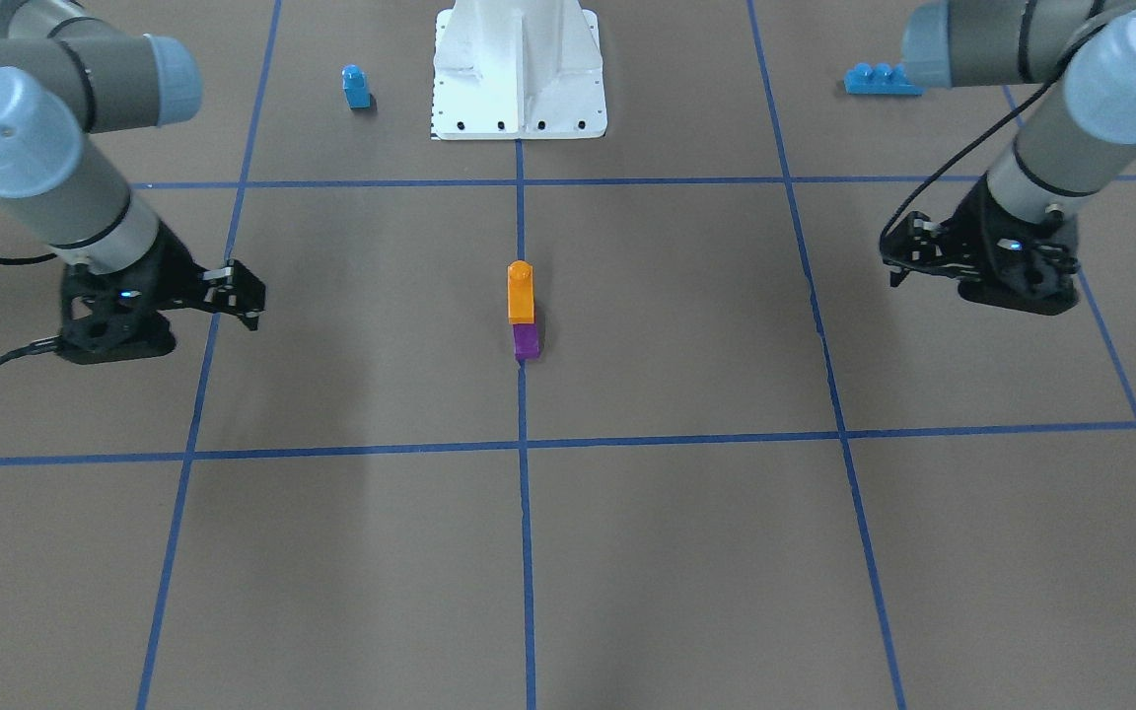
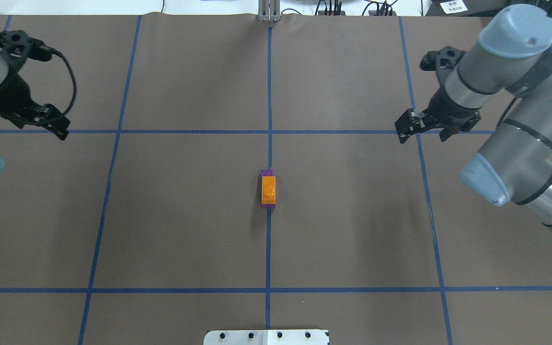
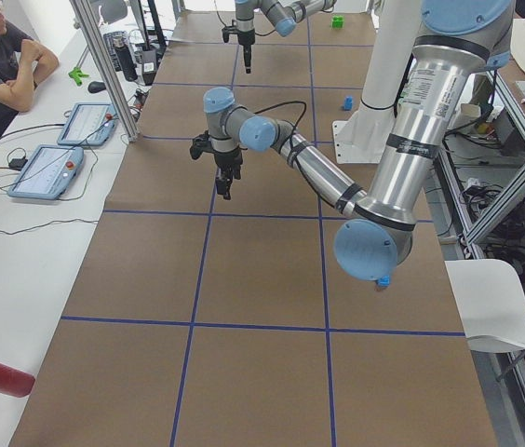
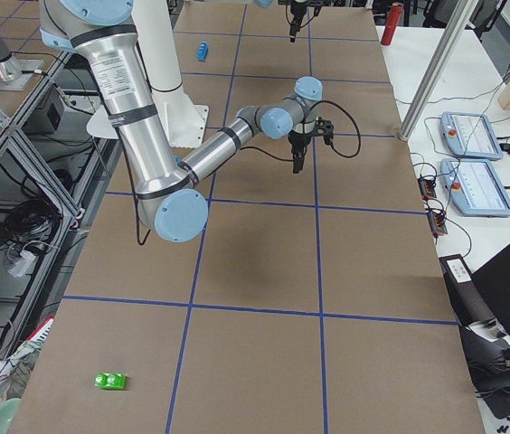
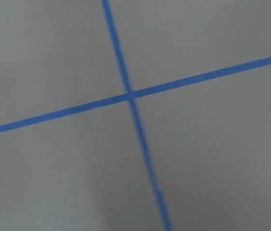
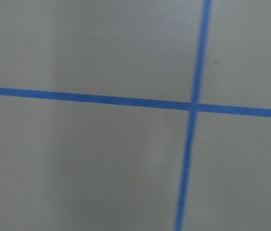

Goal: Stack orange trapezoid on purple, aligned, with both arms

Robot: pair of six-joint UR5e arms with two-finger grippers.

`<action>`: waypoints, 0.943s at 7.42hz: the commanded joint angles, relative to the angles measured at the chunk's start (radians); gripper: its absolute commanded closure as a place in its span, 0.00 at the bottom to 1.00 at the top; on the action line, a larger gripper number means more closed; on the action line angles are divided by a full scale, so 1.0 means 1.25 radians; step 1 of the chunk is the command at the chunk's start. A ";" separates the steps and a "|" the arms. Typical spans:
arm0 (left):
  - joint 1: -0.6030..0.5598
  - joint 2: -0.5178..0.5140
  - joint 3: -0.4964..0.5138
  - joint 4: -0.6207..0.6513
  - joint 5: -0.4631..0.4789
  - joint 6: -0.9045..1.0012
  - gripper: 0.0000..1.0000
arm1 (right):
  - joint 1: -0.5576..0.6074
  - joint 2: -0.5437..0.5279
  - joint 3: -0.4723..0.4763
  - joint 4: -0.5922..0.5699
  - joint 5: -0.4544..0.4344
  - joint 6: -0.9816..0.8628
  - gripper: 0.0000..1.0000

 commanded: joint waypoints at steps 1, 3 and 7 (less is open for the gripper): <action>-0.137 0.103 0.014 -0.001 -0.038 0.205 0.00 | 0.163 -0.146 0.009 0.002 0.046 -0.214 0.00; -0.252 0.127 0.096 -0.008 -0.090 0.311 0.00 | 0.276 -0.239 0.009 0.000 0.064 -0.387 0.00; -0.378 0.129 0.238 -0.010 -0.085 0.489 0.00 | 0.336 -0.315 0.008 -0.001 0.077 -0.459 0.00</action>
